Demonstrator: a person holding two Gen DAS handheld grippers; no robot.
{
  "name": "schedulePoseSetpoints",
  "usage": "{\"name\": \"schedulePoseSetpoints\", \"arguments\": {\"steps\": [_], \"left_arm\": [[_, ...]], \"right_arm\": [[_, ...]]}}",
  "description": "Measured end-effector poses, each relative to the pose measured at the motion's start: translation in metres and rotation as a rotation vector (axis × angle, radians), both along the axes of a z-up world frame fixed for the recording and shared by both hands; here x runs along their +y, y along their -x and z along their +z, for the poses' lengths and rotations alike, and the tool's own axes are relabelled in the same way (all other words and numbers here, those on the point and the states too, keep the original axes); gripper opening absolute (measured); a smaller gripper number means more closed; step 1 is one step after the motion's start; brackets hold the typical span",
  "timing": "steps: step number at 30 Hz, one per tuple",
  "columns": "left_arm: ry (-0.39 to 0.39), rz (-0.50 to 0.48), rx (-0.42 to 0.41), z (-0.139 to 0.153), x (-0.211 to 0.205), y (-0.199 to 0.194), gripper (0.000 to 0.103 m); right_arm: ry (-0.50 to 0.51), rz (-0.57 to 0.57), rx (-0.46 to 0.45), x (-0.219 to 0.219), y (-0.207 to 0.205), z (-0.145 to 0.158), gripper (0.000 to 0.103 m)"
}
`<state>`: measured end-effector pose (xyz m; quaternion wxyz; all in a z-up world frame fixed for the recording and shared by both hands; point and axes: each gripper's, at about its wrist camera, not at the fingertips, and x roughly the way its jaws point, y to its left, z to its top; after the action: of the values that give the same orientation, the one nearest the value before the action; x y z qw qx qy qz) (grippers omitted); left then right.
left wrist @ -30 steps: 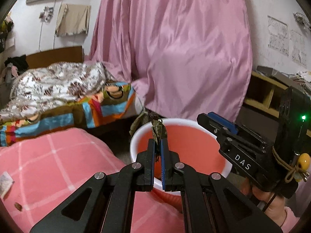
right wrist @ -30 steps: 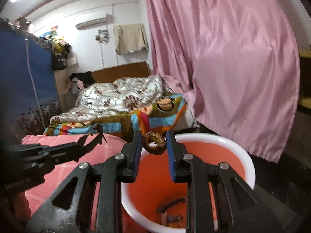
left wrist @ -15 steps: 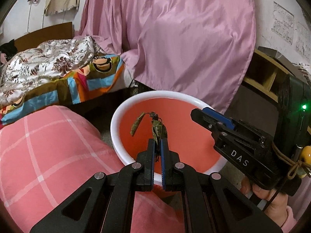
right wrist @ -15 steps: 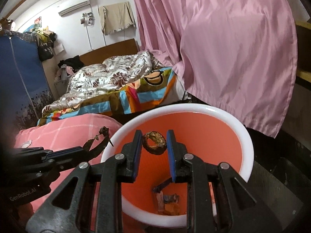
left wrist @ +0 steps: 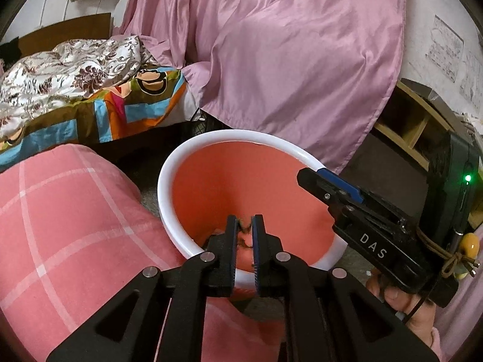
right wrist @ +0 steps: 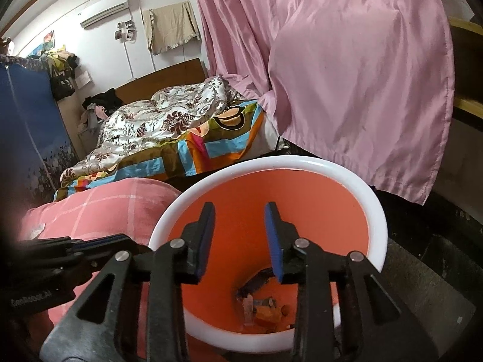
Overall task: Collect trash
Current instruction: 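Carry the leaf stem and walnut shell over the bucket and open both tools, then move both tools back over the white paper wrapper on the bedspread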
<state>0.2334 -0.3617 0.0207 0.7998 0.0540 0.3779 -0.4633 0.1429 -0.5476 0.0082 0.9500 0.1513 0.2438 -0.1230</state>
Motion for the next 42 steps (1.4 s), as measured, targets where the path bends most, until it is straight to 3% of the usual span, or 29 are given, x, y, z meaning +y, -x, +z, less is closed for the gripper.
{"name": "schedulePoseSetpoints", "arguments": {"steps": [1,3,8,11,13,16,18,19,24,31,42], "left_arm": [[0.005,0.002,0.004,0.000,0.000,-0.001,0.013],[0.021,0.020,0.006,0.002,0.004,-0.003,0.028],[0.084,0.086,-0.032,0.016,0.020,-0.001,0.031],[0.101,0.135,-0.079,0.024,0.034,0.001,0.038],[0.123,0.184,-0.113,0.030,0.048,0.003,0.046],[0.142,0.256,-0.152,0.040,0.068,0.003,0.065],[0.161,0.310,-0.191,0.047,0.084,0.006,0.093],[0.170,0.343,-0.217,0.049,0.092,0.007,0.097],[0.192,0.485,-0.348,0.068,0.142,0.018,0.099],[0.229,0.631,-0.471,0.086,0.216,0.037,0.099],[0.249,0.810,-0.624,0.100,0.328,0.069,0.099]], "right_arm": [[0.000,0.000,-0.001,0.000,0.000,0.000,0.040],[-0.001,-0.001,-0.007,0.001,0.000,0.001,0.042],[0.021,-0.008,-0.041,0.005,0.002,0.009,0.051],[0.049,-0.007,-0.091,0.014,0.005,0.018,0.061],[0.060,-0.006,-0.122,0.019,0.007,0.023,0.074],[0.079,-0.005,-0.181,0.030,0.010,0.033,0.089],[0.068,0.011,-0.238,0.038,0.012,0.040,0.099],[0.063,0.021,-0.259,0.042,0.012,0.043,0.103],[0.059,0.089,-0.374,0.071,0.012,0.058,0.103],[0.077,0.194,-0.535,0.132,0.017,0.079,0.103],[0.099,0.309,-0.671,0.209,0.018,0.092,0.103]]}}
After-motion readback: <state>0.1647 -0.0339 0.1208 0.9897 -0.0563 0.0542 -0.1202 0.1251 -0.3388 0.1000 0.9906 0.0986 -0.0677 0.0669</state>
